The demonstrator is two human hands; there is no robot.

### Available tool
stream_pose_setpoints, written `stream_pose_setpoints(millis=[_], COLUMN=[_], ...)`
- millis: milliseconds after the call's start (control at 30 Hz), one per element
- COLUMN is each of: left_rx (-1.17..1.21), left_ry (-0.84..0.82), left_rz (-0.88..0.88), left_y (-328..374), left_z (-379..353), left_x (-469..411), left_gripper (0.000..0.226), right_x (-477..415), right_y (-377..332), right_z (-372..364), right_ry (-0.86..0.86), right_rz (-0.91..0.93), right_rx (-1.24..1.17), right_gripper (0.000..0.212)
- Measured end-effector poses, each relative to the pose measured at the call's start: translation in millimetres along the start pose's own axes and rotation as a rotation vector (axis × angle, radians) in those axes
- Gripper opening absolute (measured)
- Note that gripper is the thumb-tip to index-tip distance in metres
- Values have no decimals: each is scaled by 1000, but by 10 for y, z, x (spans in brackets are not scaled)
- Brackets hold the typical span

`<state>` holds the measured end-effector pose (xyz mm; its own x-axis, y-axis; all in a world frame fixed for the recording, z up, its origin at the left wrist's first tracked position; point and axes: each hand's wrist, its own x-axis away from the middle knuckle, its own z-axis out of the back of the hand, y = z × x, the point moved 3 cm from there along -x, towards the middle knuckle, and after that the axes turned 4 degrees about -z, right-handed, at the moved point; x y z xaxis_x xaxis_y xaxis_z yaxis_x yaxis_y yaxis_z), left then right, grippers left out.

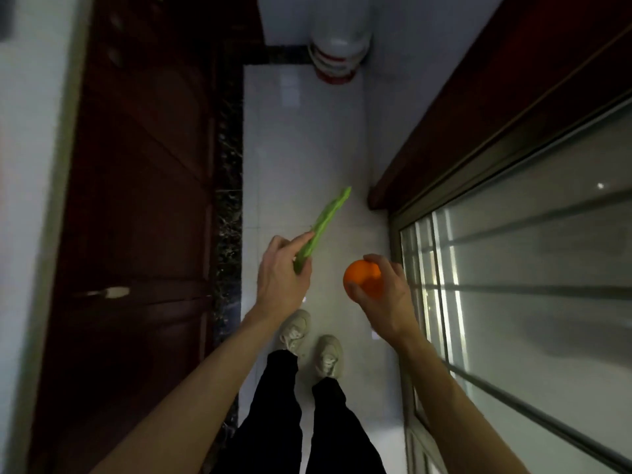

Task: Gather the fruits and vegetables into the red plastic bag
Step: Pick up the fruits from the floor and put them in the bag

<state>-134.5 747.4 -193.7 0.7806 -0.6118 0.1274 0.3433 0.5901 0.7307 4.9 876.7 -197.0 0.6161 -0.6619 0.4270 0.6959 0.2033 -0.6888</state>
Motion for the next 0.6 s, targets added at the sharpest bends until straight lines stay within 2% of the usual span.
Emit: stream_pose_setpoints(millis=[100,267,433,600], left_rx=[45,42,30,127], left_ry=[118,369,634,847], left_rz=[48,105,172,255], left_y=[134,109,-125,-495], left_z=[350,1193,2202,3157], left_x=[268,668,1035,1388], left_gripper=[51,50,48,43], right_x=[208,409,530,726], right_y=[-335,-951,-1795,-2786], right_z=[21,-112,-393,-936], right_ry=[-29,-123,-182,-288], right_rz=[39,206,384,569], right_rx=[-1,62,107,158], right_gripper=[54,54,48,44])
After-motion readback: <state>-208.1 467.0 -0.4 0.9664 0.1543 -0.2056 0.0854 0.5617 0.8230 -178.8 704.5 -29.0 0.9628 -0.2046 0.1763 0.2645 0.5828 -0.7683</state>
